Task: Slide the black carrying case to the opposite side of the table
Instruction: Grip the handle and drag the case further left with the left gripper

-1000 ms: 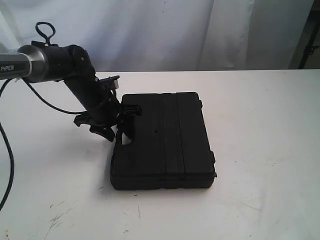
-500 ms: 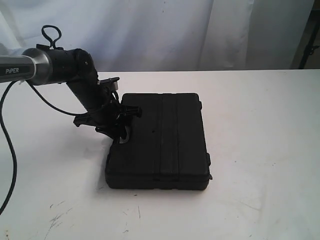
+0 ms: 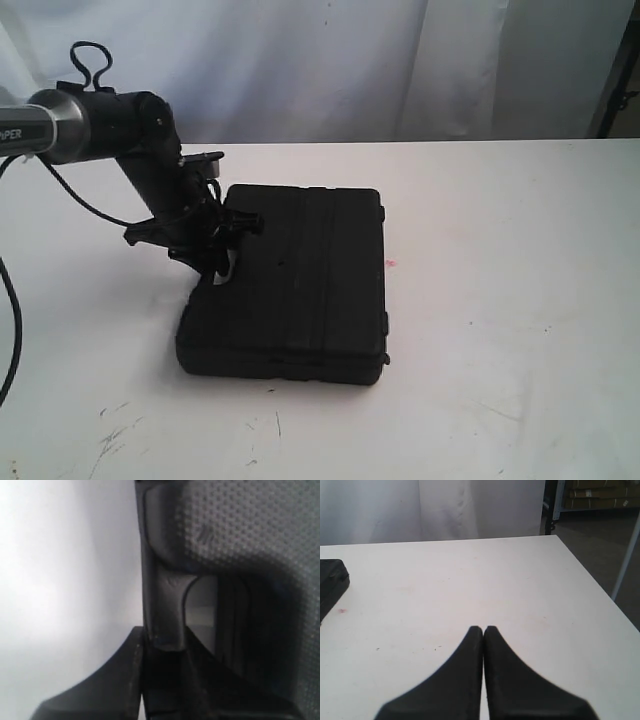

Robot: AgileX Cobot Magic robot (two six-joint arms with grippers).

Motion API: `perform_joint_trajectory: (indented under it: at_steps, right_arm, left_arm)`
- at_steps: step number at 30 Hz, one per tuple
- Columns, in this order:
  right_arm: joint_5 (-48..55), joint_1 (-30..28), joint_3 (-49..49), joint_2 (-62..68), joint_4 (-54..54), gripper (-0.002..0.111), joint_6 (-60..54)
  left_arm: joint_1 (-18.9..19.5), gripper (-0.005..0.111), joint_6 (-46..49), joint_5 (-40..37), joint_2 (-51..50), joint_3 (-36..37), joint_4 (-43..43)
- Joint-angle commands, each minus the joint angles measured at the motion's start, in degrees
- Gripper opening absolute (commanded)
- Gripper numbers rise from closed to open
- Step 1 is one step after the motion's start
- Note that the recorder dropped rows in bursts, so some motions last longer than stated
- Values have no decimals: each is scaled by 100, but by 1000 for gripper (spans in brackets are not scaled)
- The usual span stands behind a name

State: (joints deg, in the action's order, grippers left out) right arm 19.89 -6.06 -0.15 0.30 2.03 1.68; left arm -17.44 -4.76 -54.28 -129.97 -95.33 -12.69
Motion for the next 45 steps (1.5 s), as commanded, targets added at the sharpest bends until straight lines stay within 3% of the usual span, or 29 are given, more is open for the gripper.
perform_joint_trajectory:
  at_steps: [1,16,28,45]
  right_arm:
    - [-12,15,15,-30,-7,0,20]
    - [-12,15,15,-30,-7,0,49]
    - [-12,15,15,-30,-7,0,49]
    - [-12,15,15,-30,-7,0,49]
  left_arm:
    - [300,0,-71,-6,357,-4,173]
    - [1473,0,47,28,468,510,618]
    - [1519,0,73,111,468,510,1755]
    - [1519,0,86,319,468,500,2054]
